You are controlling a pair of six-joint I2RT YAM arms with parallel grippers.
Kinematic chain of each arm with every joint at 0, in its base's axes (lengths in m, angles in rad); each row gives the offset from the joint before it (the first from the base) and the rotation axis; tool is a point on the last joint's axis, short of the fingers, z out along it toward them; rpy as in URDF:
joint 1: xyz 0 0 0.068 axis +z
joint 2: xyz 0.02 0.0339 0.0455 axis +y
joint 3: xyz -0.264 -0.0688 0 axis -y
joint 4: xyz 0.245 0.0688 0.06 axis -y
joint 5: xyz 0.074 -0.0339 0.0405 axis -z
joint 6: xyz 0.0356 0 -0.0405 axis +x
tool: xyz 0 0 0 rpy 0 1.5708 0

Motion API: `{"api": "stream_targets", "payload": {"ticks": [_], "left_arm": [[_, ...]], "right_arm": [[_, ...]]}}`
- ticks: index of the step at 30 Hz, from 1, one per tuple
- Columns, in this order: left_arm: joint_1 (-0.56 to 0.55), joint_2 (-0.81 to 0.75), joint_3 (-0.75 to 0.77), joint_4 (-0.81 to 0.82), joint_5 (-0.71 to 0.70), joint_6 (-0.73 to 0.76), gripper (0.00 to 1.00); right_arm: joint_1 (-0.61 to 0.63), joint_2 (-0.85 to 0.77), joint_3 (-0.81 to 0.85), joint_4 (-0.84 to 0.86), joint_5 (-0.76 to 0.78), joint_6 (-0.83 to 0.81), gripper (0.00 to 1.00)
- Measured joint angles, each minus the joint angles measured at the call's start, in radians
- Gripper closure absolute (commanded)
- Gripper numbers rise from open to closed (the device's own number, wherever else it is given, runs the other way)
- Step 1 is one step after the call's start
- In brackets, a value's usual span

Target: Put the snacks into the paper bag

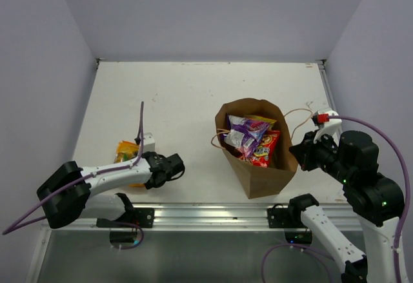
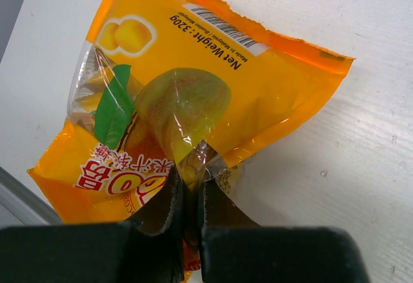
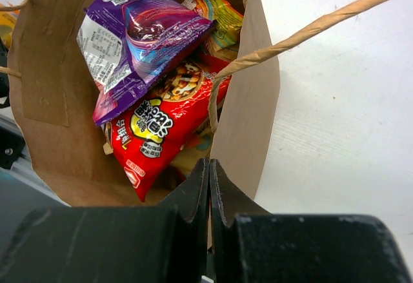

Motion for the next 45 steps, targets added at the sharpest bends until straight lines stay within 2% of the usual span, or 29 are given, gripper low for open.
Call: {"api": "stream_targets", "payload": {"ticks": [7, 11, 17, 20, 24, 27, 31, 36, 40, 45], "left_arm": [[-0.007, 0.005, 0.024, -0.01, 0.002, 0.031, 1.0], [-0.068, -0.01, 0.177, -0.01, 0.049, 0.109, 1.0], [-0.206, -0.122, 0.48, 0.24, 0.102, 0.452, 1.0], [-0.211, -0.157, 0.615, 0.348, 0.124, 0.649, 1.0], [-0.203, -0.161, 0.746, 0.494, 0.224, 0.885, 1.0], [-0.204, -0.089, 0.903, 0.536, 0.358, 1.006, 1.0], [-0.217, 0.116, 1.18, 0.592, 0.572, 1.094, 1.0], [-0.33, 0.307, 1.357, 0.612, 0.684, 1.148, 1.0], [-0.401, 0.374, 1.353, 0.602, 0.678, 1.153, 1.0], [-0.403, 0.312, 1.18, 0.647, 0.654, 1.131, 1.0]], "right_arm": [[0.003, 0.001, 0.0, 0.0, 0.001, 0.0, 1.0], [0.003, 0.01, 0.0, 0.0, 0.001, 0.0, 1.0], [0.005, 0.02, 0.002, 0.001, 0.003, 0.0, 1.0], [0.005, 0.02, 0.002, 0.001, 0.006, 0.0, 1.0], [0.005, 0.025, 0.002, 0.001, 0.009, 0.0, 1.0], [0.005, 0.031, 0.002, 0.001, 0.013, 0.0, 1.0], [0.007, 0.031, 0.002, 0.001, 0.027, 0.0, 1.0], [0.01, 0.031, 0.002, 0.001, 0.028, 0.0, 1.0], [0.008, 0.028, 0.01, -0.019, 0.058, 0.012, 1.0], [0.012, 0.028, 0.01, -0.021, 0.057, 0.006, 1.0]]}}
